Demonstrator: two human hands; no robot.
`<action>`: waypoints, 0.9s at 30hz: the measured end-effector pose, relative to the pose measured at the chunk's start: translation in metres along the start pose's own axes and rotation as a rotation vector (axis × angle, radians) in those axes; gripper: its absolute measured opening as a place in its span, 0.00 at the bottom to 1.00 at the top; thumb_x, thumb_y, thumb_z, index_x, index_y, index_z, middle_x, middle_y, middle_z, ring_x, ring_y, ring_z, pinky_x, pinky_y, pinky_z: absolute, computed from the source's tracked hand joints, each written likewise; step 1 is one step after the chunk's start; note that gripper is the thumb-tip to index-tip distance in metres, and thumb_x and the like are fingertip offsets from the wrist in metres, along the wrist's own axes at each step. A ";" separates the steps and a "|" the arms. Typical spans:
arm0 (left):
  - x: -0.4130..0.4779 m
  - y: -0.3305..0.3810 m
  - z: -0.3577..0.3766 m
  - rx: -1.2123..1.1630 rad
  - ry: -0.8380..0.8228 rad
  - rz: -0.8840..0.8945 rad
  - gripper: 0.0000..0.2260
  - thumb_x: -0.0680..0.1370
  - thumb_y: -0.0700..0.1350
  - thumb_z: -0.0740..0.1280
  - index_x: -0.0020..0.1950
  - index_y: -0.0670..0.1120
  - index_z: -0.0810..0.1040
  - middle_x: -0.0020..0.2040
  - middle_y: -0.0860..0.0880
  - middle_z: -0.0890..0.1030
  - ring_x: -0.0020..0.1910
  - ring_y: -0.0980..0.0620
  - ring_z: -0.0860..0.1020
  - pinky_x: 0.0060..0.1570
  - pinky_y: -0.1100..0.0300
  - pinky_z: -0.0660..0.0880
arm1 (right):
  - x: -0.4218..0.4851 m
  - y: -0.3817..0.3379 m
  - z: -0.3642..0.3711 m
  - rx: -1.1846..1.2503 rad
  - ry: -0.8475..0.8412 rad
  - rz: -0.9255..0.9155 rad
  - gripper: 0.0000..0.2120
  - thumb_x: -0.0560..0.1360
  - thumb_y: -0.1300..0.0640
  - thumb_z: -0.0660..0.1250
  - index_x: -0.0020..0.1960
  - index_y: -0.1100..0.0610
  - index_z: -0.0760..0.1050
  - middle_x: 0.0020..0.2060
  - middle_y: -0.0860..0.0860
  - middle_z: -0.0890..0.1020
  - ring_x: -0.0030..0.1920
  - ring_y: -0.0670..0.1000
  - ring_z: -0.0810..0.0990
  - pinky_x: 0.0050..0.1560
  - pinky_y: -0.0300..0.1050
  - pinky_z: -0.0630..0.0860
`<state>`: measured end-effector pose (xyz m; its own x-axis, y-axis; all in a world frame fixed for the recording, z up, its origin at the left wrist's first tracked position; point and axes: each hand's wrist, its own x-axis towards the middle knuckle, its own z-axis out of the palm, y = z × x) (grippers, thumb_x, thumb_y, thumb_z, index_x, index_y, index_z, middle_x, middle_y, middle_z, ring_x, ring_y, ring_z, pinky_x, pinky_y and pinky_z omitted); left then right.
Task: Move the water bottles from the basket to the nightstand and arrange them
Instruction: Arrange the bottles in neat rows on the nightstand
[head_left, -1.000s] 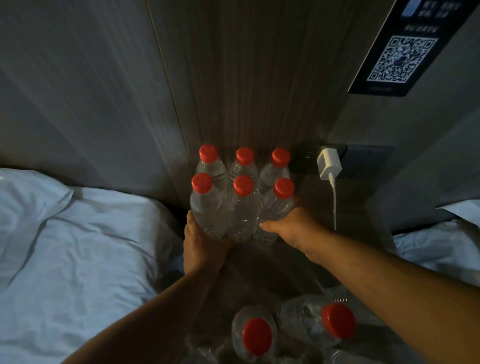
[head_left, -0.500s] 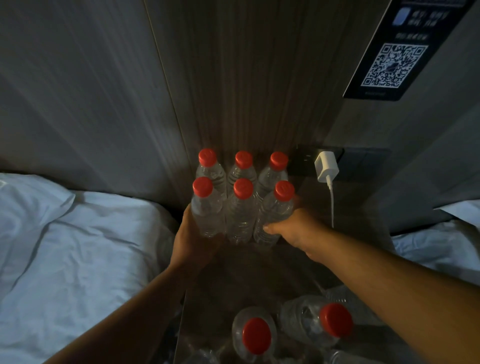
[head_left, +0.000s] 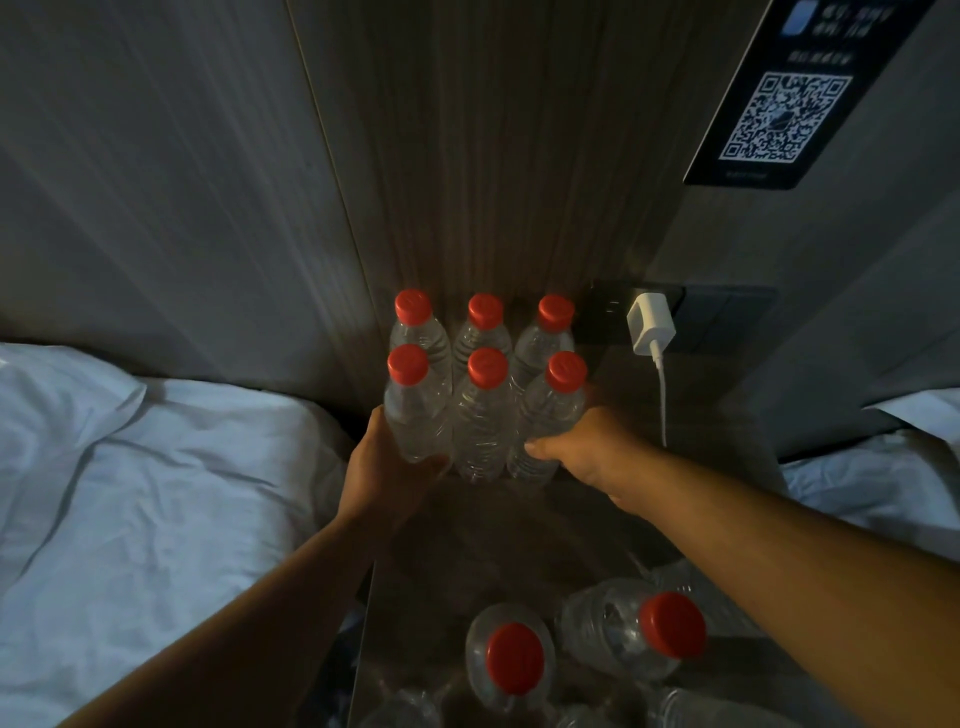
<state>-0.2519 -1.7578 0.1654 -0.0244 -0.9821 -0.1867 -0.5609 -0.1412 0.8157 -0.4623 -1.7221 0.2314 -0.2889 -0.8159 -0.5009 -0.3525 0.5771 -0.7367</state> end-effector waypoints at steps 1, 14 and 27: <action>0.001 0.000 0.000 0.002 0.000 0.009 0.27 0.63 0.57 0.76 0.58 0.58 0.70 0.49 0.57 0.81 0.46 0.57 0.81 0.45 0.48 0.82 | 0.001 0.000 0.001 0.011 -0.002 0.004 0.28 0.69 0.58 0.76 0.66 0.55 0.70 0.58 0.51 0.79 0.59 0.53 0.77 0.57 0.45 0.71; 0.003 0.000 -0.005 0.001 -0.057 0.077 0.28 0.63 0.56 0.77 0.59 0.62 0.70 0.51 0.56 0.81 0.49 0.54 0.82 0.46 0.47 0.82 | -0.002 0.002 0.004 0.049 0.010 -0.001 0.29 0.68 0.58 0.77 0.66 0.55 0.70 0.58 0.50 0.79 0.59 0.51 0.77 0.59 0.46 0.72; -0.017 0.042 -0.065 0.113 -0.053 0.287 0.16 0.72 0.46 0.75 0.55 0.52 0.73 0.51 0.53 0.79 0.46 0.60 0.78 0.45 0.60 0.77 | -0.046 -0.019 -0.027 -0.050 0.049 -0.100 0.23 0.74 0.54 0.69 0.66 0.54 0.64 0.58 0.53 0.76 0.46 0.46 0.74 0.41 0.41 0.70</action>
<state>-0.2216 -1.7555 0.2380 -0.2363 -0.9716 0.0113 -0.6133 0.1581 0.7739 -0.4659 -1.6944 0.2807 -0.2926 -0.8673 -0.4028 -0.4252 0.4953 -0.7576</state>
